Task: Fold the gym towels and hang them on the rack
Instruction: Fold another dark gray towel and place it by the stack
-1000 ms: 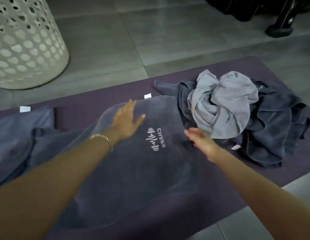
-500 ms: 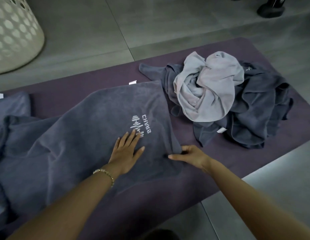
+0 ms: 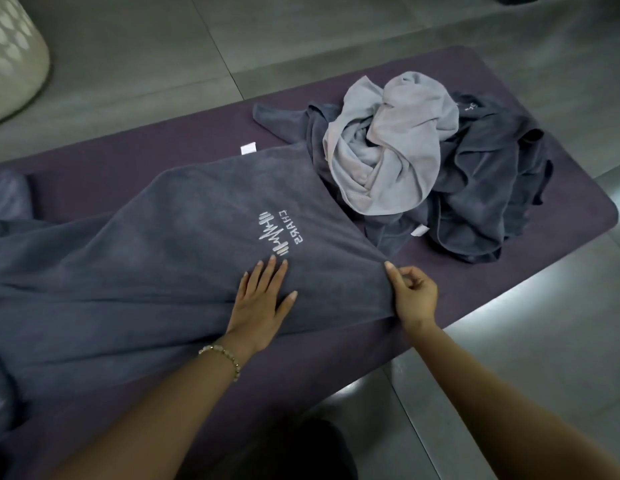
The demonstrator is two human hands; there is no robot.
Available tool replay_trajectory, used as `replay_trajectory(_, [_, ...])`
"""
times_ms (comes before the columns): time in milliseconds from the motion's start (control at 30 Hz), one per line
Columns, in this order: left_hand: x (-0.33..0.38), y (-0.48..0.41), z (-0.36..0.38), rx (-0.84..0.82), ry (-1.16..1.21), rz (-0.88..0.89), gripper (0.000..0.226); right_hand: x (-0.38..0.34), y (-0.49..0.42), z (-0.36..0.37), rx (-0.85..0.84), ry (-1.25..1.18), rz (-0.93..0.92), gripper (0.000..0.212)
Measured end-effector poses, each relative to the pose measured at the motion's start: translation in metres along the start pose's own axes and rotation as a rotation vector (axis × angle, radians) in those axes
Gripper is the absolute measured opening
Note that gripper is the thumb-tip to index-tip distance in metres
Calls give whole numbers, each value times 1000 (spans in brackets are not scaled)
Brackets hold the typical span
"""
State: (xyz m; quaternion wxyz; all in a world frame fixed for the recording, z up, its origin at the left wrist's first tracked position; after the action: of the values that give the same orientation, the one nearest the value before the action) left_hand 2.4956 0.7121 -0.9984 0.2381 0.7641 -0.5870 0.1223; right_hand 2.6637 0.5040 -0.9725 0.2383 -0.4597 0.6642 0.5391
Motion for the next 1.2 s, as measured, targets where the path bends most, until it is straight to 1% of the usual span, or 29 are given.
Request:
replay_trajectory(67, [7,5,9,-15,-17,27,93,9,-8,-19,58,36,9,33])
replay_trajectory(200, [9,8,12,-44,-44,36,97,19,-15,-18,-24,215,75,28])
replay_trajectory(233, [9,7,8,-47,-30,38,92,15,-15,-14,-41,257,53,25])
replay_trajectory(300, [9,8,-3,-54,38,24,68,-1,-12,-4,-59,376,-60,24])
replay_trajectory(333, [7,9,-9,-50,88,5,62,-12,-9,1,-63,460,-138,28])
replay_trajectory(433, [-5,16,-35,-12,193,-54,58,-44,7,30,-139,627,-344,39])
replay_trajectory(500, [-23,26,-56,-18,205,-92,58,-57,22,65,-240,686,-394,41])
replay_trajectory(600, [-62,55,-95,-36,160,-159,59,-66,55,129,-412,764,-439,43])
replay_trajectory(667, [-96,86,-122,-27,114,-231,59,-66,84,172,-542,800,-434,47])
replay_trajectory(733, [-134,124,-145,8,90,-324,60,-63,114,211,-631,846,-449,51])
replay_trajectory(867, [-198,215,-175,157,78,-471,63,-51,175,274,-775,913,-481,54])
replay_trajectory(900, [-209,238,-178,189,78,-508,65,-48,190,287,-811,947,-494,55])
replay_trajectory(967, [-235,288,-174,245,143,-636,66,-43,216,309,-874,1035,-540,57])
replay_trajectory(1067, [-274,343,-155,274,245,-788,81,-44,248,339,-934,1152,-612,58])
replay_trajectory(1100, [-287,355,-148,291,286,-828,79,-46,256,350,-940,1170,-630,59])
replay_trajectory(1167, [-303,369,-139,342,388,-907,64,-49,270,373,-936,1178,-654,57])
replay_trajectory(1200, [-308,373,-137,361,429,-912,59,-50,277,385,-925,1162,-657,56])
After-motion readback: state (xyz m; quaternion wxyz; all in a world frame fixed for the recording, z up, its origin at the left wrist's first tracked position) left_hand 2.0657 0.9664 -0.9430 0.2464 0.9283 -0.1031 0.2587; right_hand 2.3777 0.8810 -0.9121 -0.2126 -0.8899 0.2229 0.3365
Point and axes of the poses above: each hand's wrist, its own y-axis away from the middle knuckle, its own z-axis out of the palm, x = y × z, the point moved 5 cm from there along -y, towards the middle knuckle, and after that the axes turned 13 degrees about z, right-handed, at the moved point
